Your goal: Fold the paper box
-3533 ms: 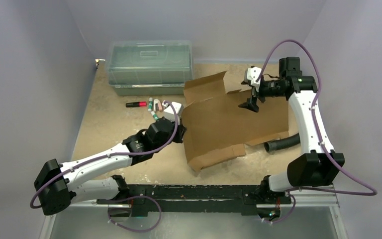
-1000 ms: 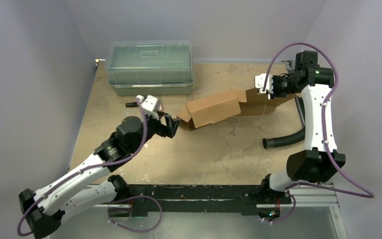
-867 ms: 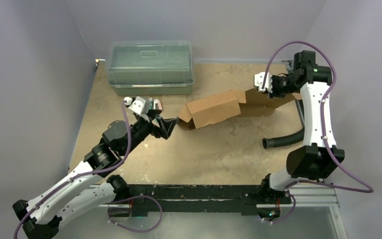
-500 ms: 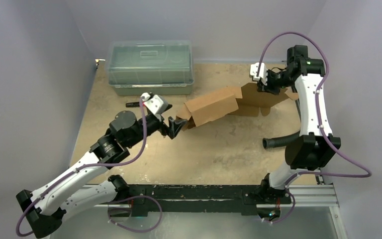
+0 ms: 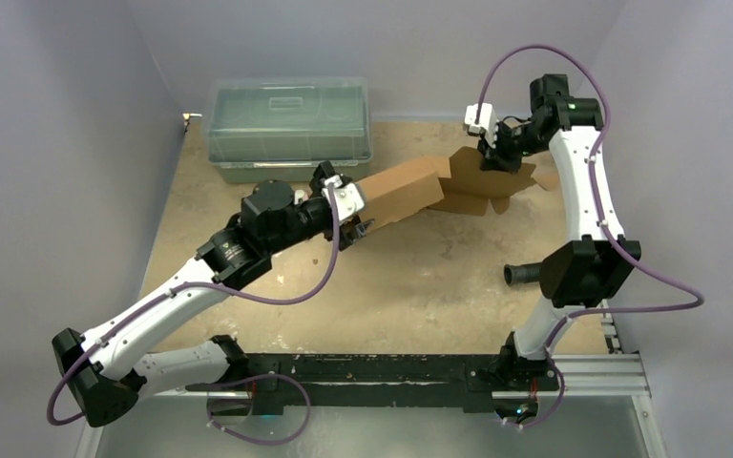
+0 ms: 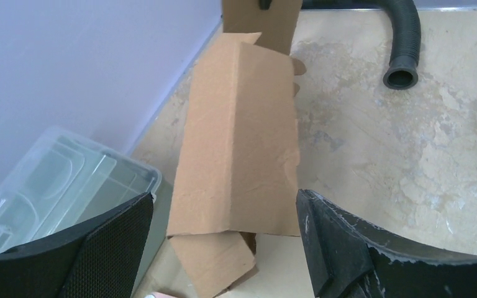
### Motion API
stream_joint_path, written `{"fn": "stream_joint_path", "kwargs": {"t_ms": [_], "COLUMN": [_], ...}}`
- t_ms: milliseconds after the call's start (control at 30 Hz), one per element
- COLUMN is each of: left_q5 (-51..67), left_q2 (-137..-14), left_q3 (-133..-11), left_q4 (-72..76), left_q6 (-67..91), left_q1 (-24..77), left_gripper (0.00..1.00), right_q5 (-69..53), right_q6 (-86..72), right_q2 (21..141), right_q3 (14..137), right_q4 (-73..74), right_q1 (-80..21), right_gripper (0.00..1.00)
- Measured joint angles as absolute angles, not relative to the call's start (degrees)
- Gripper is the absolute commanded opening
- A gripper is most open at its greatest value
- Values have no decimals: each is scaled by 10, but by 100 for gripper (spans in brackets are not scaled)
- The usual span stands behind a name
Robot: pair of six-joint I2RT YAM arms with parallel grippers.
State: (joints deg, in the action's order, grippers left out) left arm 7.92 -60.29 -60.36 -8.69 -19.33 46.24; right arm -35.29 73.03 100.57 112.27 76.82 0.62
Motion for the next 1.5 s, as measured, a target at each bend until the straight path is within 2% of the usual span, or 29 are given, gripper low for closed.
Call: {"fn": "stream_joint_path", "kwargs": {"t_ms": [167, 467, 833, 1000, 1133, 1333, 1500], "left_q5": [85, -71, -255, -314, -348, -383, -397], "left_q2": [-602, -576, -708, -764, -803, -836, -837], "left_q3": [-603, -499, -455, -437, -435, -436, -437], "left_q4": [-92, -18, 163, 261, 326, 391, 402], "left_q6": [-250, -420, -636, -709, -742, -772, -772], "left_q1": [480, 619, 647, 644, 635, 624, 624], "left_gripper": [85, 88, 87, 77, 58, 41, 15], "right_q5": [-347, -342, -341, -341, -341, -340, -340], "right_q6": [710, 689, 685, 685, 685, 685, 685], "right_q2": [1021, 1028, 1028, 1028, 1028, 1028, 1028], "right_q3": [1142, 1148, 1148, 1148, 1148, 1146, 1142], "right_q4": [768, 768, 768, 768, 768, 768, 768], "right_q1": [-8, -16, -16, -16, -17, -19, -19], "right_gripper": [0, 0, 0, 0, 0, 0, 0]}}
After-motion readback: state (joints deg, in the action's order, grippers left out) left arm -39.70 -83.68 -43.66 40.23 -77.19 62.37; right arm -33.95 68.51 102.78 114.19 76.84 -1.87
